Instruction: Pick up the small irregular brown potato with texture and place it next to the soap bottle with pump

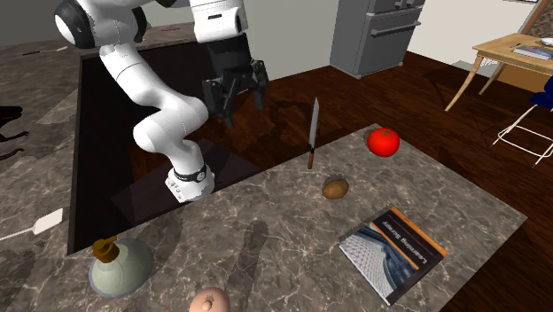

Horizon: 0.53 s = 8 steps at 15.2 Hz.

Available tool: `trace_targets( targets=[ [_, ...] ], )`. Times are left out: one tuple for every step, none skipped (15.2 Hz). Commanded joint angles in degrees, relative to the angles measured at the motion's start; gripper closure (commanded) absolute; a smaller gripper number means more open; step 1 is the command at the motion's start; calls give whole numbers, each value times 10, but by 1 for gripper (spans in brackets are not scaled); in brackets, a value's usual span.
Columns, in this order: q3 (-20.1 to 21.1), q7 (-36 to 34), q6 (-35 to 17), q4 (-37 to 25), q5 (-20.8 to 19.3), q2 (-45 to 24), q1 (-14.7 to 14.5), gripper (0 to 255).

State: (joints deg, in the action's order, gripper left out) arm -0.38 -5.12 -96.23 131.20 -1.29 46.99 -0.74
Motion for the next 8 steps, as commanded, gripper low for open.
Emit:
trace_targets(
  targets=[
    [0,0,0,0,0,0,0,0],
    [1,9,-17,7,1,-12,-6,0],
    [1,17,-33,13,1,-24,-12,0],
    [2,26,-50,18,2,-37,-18,0],
    [3,35,-66,23,3,-50,-24,0],
    [3,43,-82,28,3,-63,-30,0],
    [4,52,-98,32,4,-77,-35,0],
    [5,61,-114,35,5,-92,-41,0]
  ],
)
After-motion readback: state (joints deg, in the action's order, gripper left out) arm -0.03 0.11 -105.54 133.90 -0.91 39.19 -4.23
